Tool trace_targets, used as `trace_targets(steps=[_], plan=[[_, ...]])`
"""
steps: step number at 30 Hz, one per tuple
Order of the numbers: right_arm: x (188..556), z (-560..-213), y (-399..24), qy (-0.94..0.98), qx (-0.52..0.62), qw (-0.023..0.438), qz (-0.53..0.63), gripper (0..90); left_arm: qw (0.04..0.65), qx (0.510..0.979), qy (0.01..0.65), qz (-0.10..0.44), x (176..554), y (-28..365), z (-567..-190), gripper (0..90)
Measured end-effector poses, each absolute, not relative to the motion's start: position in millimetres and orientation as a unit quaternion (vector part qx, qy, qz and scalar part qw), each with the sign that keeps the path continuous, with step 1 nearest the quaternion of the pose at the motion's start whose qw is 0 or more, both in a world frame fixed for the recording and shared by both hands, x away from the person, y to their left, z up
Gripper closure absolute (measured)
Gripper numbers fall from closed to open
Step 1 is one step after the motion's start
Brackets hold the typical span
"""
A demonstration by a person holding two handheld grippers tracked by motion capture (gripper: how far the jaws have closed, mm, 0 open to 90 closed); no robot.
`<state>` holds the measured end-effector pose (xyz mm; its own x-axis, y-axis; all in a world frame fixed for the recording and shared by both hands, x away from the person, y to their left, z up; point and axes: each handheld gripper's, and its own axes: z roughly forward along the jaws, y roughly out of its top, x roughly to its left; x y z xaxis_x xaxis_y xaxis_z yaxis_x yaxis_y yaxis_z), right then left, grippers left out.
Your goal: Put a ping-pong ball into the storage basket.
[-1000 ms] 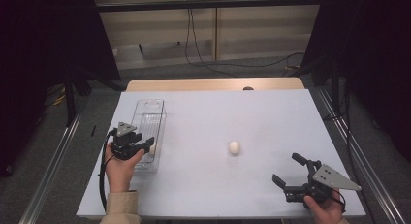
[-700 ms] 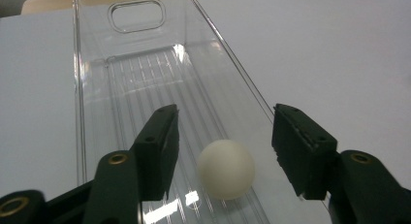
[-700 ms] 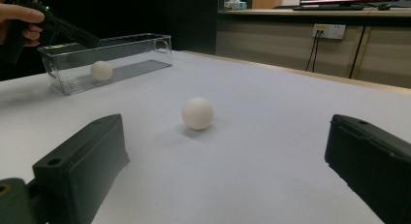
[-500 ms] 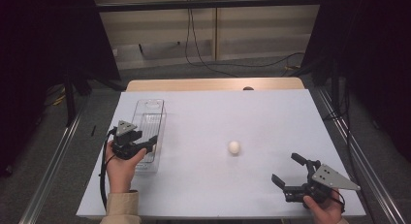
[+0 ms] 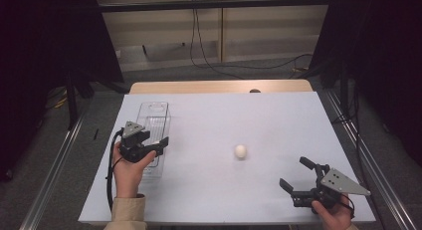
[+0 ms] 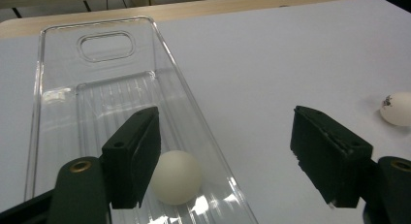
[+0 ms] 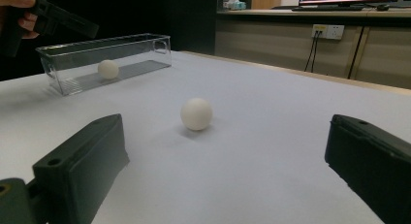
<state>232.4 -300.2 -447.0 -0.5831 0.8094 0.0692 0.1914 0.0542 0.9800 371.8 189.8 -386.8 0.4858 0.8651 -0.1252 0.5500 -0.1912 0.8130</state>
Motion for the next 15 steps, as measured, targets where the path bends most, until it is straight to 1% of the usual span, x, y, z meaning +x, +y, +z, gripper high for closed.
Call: trace_targets(steps=[7,15], plan=[[232.1,-446.9,-299.6,0.675,0.371,0.266,0.579,0.9,0.435,0.748,0.466,0.183,370.8,183.2,-382.5,23.5],[232.0,-446.8,-299.7,0.675,0.372,0.266,0.579,0.9,0.435,0.762,0.451,0.167,371.1,169.1,-381.5,20.6]])
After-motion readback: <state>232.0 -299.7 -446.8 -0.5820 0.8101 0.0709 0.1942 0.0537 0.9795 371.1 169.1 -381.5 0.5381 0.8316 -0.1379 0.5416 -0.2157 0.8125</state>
